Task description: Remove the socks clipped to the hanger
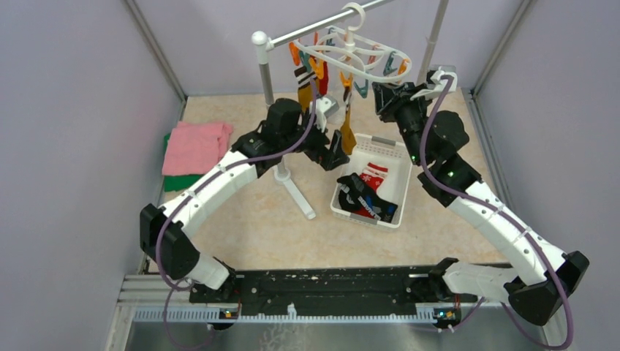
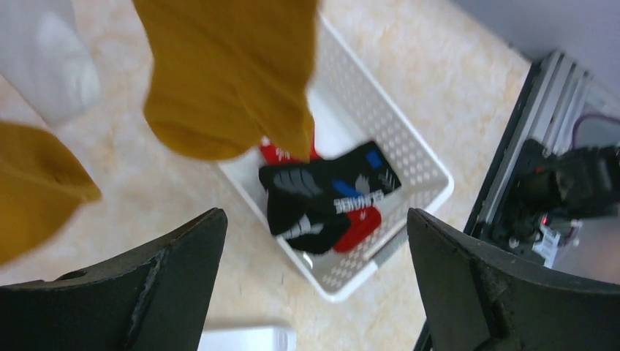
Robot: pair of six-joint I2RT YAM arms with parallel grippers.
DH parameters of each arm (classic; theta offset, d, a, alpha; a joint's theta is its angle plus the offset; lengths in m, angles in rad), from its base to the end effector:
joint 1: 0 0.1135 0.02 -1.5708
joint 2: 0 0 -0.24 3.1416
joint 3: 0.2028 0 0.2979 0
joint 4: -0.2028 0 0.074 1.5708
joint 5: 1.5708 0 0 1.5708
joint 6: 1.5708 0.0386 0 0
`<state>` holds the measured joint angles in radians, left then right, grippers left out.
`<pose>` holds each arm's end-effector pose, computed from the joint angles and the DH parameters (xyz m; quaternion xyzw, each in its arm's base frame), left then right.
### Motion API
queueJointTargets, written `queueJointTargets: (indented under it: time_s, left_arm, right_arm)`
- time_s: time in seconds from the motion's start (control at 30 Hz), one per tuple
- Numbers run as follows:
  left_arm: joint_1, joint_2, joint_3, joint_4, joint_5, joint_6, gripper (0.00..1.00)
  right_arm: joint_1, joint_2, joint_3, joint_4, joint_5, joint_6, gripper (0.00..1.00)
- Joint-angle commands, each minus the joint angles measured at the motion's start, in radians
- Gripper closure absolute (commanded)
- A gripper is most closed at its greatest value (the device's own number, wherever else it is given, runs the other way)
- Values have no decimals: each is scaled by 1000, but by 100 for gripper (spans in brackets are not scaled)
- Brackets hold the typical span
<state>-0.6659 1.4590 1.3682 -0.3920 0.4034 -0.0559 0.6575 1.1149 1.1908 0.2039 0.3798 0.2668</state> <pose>0.2944 -0.2505 0.3345 0.3506 0.7685 -0.3394 0.4139 0.2512 0.1759 0.4413 0.0332 0.6088 0.2481 0.7528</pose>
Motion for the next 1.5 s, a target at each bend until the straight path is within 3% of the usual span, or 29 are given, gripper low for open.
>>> queueJointTargets:
  time_s: [0.0, 0.27, 0.33, 0.43, 0.57, 0.63, 0.73, 0.87, 0.93, 1.17, 1.33, 1.47]
  left_arm:
    - [21, 94, 135, 140, 106, -128, 1]
    - [37, 195, 194, 201, 96, -170, 1]
    - [39, 200, 189, 213, 110, -176, 8]
    - [42, 201, 188, 202, 80, -168, 31]
    - [46, 200, 194, 185, 10, -152, 81]
    - [46, 200, 202, 176, 1, -149, 99]
    - [46, 188, 193, 175, 4, -165, 100]
    - [46, 170, 165, 180, 16, -191, 100]
    - [45, 162, 154, 183, 21, -201, 100]
    - [45, 146, 131, 203, 70, -219, 100]
    - [28, 133, 121, 213, 116, -206, 100]
    - [15, 119, 93, 216, 121, -205, 100]
  right_arm:
    - [-30, -36, 0, -24, -30, 49, 100]
    - [-51, -34, 15, -52, -94, 100, 100]
    - [-51, -32, 20, -60, -105, 103, 100]
    - [-57, -32, 21, -64, -106, 104, 100]
    - [-65, -38, 18, -66, -112, 113, 100]
    - [-68, -40, 16, -71, -112, 113, 100]
    - [-71, -41, 21, -88, -93, 113, 96]
    - [-71, -49, 34, -123, -84, 102, 64]
    - [-71, -58, 42, -156, -79, 105, 55]
    - [-71, -150, 22, -250, -107, 135, 42]
    - [-70, -198, -102, -201, -301, 101, 30]
    - [-69, -193, -154, -144, -453, 79, 28]
